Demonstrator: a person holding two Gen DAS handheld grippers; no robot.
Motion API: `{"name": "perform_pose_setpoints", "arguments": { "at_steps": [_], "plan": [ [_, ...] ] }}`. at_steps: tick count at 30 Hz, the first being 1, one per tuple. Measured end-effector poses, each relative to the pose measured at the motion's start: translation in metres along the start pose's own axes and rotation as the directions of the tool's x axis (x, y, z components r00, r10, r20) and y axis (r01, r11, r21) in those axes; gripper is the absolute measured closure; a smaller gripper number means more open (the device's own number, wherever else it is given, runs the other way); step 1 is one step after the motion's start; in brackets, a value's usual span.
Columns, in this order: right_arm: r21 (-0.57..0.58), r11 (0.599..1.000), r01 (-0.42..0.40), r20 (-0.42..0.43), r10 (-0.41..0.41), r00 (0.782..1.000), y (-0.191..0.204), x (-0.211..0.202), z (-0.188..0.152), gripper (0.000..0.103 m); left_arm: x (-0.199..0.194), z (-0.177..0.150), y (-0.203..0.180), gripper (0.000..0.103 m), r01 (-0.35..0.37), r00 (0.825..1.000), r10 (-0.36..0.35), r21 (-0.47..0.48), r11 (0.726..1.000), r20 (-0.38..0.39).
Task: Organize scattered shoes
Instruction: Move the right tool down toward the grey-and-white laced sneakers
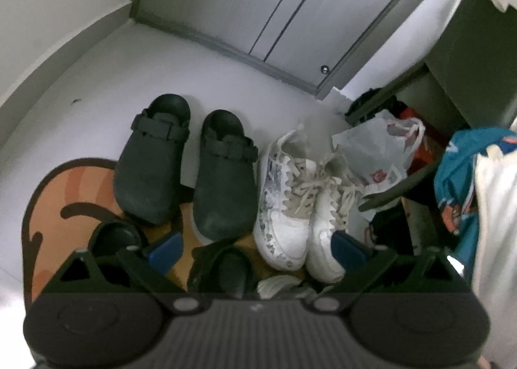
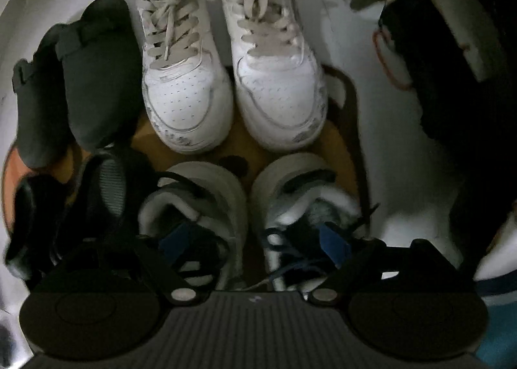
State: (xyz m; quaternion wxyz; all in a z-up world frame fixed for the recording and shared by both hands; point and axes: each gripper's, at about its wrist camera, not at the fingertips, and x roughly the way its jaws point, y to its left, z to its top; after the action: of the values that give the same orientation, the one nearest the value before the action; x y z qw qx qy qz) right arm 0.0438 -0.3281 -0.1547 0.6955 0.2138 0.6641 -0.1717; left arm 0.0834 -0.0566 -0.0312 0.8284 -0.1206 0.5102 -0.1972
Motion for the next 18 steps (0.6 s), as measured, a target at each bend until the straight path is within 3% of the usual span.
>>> {"name": "perform_pose_setpoints", "arguments": {
  "at_steps": [3,9,13,18],
  "plan": [
    [-0.037,0.999,0.027,0.011,-0.027,1.0,0.012,0.0,0.002,0.003,0.001,0.002,0.003,0.004,-0.002,1.0,0.002,-0.009,1.0,0.0],
    [-0.106,0.987,0.122,-0.042,-0.127,0.991,0.015,0.03,0.003,0.003,0.001,0.007,0.006,0.004,0.017,1.0,-0.017,-0.031,0.999,0.004],
    [-0.063,0.993,0.101,-0.063,-0.105,0.992,-0.004,0.04,-0.002,0.005,0.001,0.007,0.006,0.004,0.016,1.0,-0.016,-0.021,1.0,0.01],
    [-0.045,0.999,0.02,-0.067,-0.023,0.997,-0.008,0.048,-0.006,0.036,0.005,0.008,0.01,0.004,0.012,1.0,-0.012,-0.047,0.999,-0.001]
  ]
}}
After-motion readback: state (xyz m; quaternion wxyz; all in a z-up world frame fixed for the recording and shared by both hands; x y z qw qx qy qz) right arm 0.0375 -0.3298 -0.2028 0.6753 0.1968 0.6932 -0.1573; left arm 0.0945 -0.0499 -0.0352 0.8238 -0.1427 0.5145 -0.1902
